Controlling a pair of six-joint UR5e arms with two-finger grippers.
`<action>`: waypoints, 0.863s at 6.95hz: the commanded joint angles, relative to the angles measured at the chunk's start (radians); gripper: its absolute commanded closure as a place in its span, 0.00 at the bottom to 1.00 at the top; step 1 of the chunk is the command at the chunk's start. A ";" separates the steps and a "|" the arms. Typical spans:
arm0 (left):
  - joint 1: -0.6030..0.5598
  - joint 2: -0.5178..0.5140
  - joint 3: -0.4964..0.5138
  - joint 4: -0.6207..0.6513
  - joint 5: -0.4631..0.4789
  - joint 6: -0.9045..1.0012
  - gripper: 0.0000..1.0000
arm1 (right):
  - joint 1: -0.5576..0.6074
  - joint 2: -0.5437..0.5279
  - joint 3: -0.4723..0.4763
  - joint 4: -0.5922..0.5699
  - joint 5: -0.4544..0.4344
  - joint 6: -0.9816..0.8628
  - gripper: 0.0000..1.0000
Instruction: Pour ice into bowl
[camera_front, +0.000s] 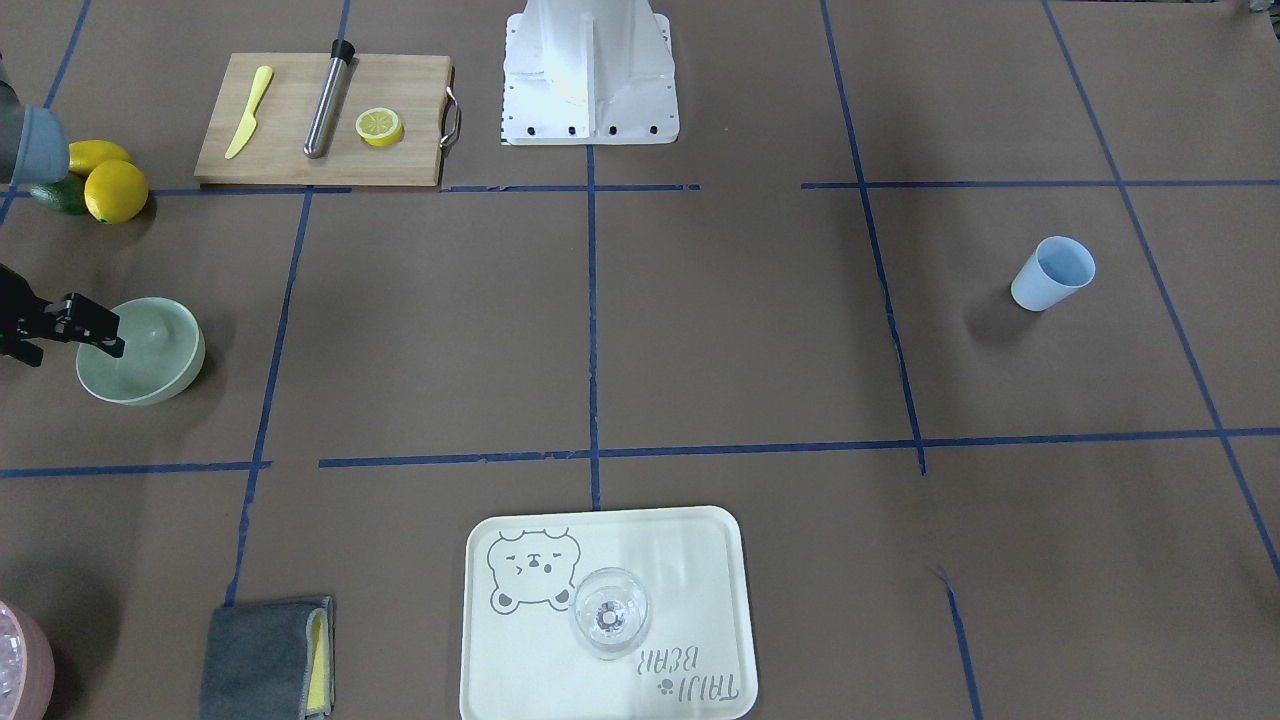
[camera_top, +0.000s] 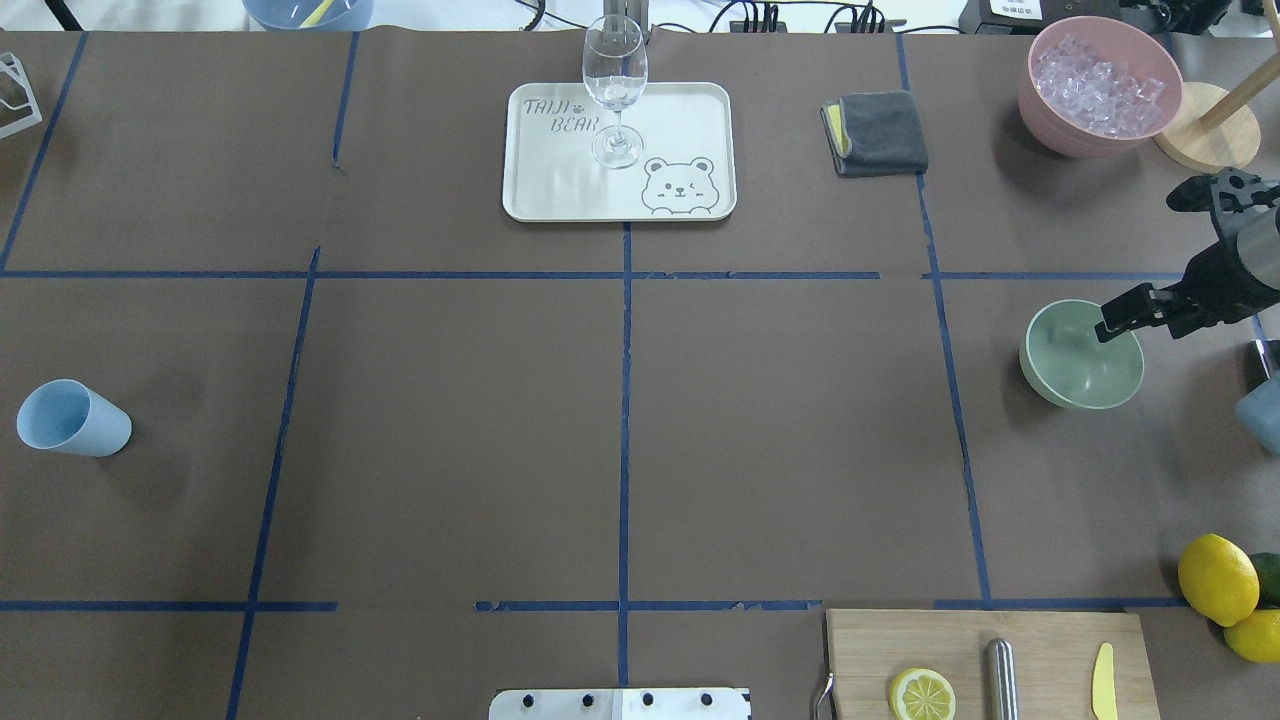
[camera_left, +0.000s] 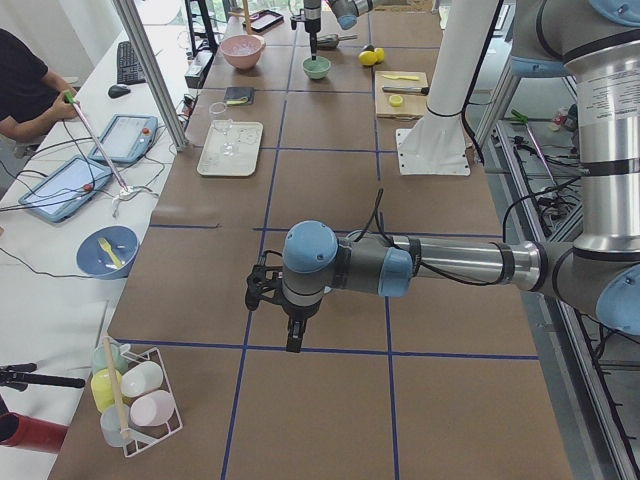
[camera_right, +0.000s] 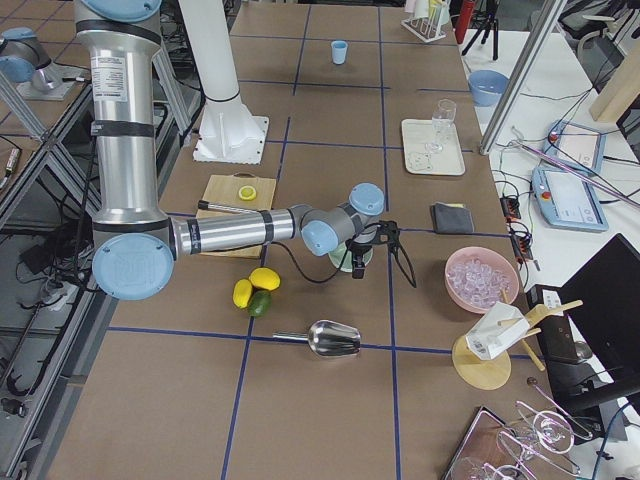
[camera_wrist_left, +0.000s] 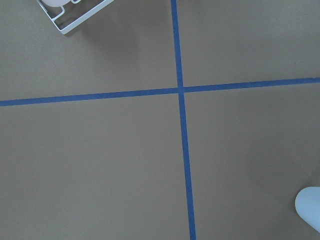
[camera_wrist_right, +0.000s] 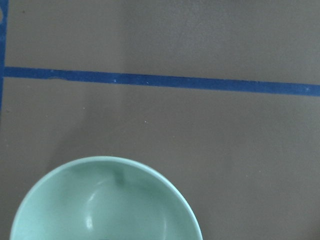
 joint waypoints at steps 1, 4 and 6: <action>0.000 0.000 -0.006 0.000 -0.002 0.001 0.00 | -0.030 0.001 -0.012 0.003 -0.013 0.026 0.01; -0.001 0.000 -0.014 0.000 -0.004 0.001 0.00 | -0.035 0.001 -0.038 0.003 -0.032 0.029 0.29; -0.001 0.000 -0.014 0.000 -0.004 0.001 0.00 | -0.037 0.001 -0.044 0.003 -0.033 0.029 0.47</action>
